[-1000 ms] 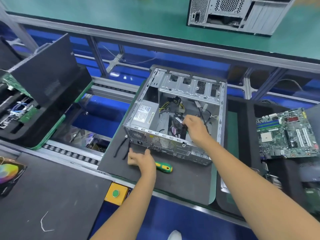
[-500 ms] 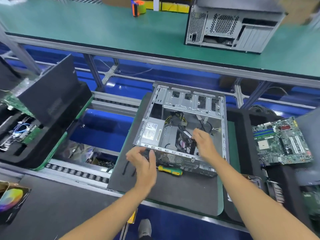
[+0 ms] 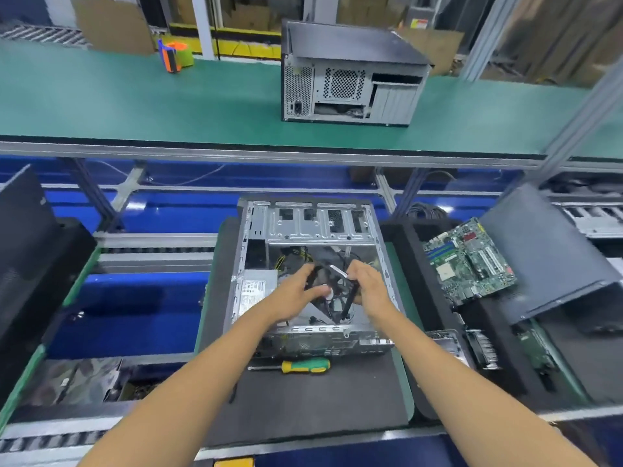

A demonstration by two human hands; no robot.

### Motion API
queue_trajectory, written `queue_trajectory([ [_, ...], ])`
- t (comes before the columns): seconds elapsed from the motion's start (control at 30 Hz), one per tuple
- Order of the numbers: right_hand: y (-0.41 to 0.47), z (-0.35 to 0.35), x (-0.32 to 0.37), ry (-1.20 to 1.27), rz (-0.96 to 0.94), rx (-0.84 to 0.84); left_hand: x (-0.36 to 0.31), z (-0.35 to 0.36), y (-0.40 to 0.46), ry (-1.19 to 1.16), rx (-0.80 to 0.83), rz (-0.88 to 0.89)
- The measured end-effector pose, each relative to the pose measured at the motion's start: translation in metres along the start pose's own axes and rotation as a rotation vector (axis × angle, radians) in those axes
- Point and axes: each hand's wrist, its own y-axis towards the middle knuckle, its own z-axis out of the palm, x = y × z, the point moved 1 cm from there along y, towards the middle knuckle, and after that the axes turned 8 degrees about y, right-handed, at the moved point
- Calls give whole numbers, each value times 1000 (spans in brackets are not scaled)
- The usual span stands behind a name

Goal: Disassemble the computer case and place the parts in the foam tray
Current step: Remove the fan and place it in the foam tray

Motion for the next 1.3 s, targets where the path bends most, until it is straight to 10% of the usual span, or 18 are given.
queue_trajectory([
  [0.33,-9,-55,-7,-60,-81,-135,-45,14,16,-181,-139,120],
  [0.53,-25,-146,1,-974,-293,-17,-113,46,43,132,-156,316],
  [0.73,-37,-241,-18,-772,-230,-119,-176,110,86,142,-59,416],
  [0.97,-60,-336,-90,-590,93,-321,-192,205,143,-137,-191,-51],
  [1.3,-37,-385,-141,-1409,280,303,-185,300,177,-571,-134,-632],
])
